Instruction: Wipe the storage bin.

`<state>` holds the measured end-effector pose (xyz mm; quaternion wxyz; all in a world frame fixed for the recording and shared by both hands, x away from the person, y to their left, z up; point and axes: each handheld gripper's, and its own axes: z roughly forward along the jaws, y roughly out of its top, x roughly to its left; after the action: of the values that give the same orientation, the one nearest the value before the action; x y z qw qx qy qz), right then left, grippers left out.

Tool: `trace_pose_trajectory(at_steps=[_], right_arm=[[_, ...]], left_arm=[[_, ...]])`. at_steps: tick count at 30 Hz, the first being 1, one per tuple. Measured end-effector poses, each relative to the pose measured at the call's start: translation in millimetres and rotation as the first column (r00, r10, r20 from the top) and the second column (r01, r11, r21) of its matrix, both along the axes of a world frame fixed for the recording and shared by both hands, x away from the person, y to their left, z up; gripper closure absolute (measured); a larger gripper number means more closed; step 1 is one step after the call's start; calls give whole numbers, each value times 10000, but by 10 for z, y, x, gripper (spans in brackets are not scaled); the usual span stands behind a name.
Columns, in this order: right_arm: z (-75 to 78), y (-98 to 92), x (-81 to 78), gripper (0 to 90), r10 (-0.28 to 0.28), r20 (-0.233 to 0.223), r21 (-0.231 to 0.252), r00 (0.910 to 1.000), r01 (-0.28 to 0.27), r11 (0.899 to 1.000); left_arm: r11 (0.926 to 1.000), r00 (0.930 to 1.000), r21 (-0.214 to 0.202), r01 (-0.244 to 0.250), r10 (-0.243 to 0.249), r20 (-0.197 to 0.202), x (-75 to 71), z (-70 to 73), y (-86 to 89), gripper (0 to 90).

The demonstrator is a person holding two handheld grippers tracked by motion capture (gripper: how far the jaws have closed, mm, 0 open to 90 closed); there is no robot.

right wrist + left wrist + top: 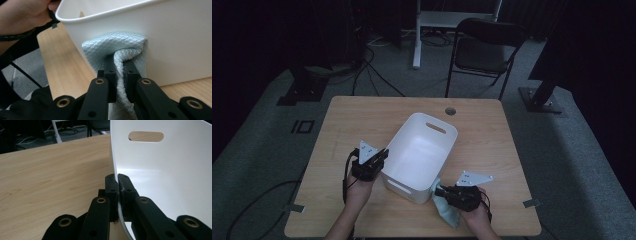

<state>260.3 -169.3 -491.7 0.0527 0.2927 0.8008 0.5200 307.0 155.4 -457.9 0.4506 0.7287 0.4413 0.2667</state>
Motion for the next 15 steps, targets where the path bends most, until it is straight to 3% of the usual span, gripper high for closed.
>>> trace_pose_trajectory(at_steps=[8, 15], right_arm=[[84, -166, 72, 849, -450, 212, 322, 9988, 443, 9985], [197, -416, 234, 850, -1323, 537, 711, 9898, 1284, 9892]], left_arm=[[10000, 10000, 19, 44, -44, 11, 4, 1, -3, 877], [10000, 10000, -47, 60, -60, 8, 7, -2, 0, 876]])
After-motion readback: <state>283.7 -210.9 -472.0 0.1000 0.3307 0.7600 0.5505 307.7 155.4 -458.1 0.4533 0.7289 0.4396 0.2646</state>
